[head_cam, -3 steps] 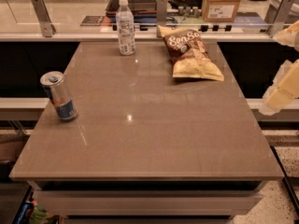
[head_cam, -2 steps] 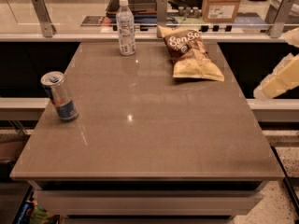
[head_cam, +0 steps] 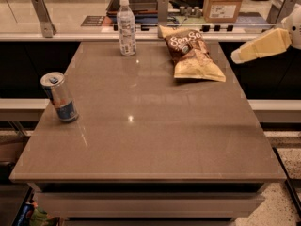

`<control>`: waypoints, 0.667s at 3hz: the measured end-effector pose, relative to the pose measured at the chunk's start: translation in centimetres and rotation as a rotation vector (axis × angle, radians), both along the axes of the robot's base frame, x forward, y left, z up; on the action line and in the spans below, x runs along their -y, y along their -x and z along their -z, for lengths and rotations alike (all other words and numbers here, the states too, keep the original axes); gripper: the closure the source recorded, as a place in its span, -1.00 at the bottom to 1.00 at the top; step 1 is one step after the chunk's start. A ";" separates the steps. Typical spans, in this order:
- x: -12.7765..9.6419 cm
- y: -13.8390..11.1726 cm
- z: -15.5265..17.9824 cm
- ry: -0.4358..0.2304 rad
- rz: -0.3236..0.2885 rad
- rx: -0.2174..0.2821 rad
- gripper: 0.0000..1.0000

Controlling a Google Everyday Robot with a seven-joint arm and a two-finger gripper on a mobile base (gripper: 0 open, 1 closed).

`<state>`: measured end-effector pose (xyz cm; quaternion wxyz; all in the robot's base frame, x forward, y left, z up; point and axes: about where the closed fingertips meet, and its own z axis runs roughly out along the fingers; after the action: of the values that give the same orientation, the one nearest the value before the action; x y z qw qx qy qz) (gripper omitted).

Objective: Move brown chip bag near redbull can

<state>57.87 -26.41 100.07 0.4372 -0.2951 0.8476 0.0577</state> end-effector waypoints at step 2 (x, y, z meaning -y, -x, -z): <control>-2.7 -6.4 2.4 -0.092 0.161 -0.134 -1.00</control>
Offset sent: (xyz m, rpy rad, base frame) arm 0.0938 0.0564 -0.0562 0.1558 0.3388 -0.2489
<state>64.30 -23.74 97.72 0.3958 -0.2013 0.8923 0.0809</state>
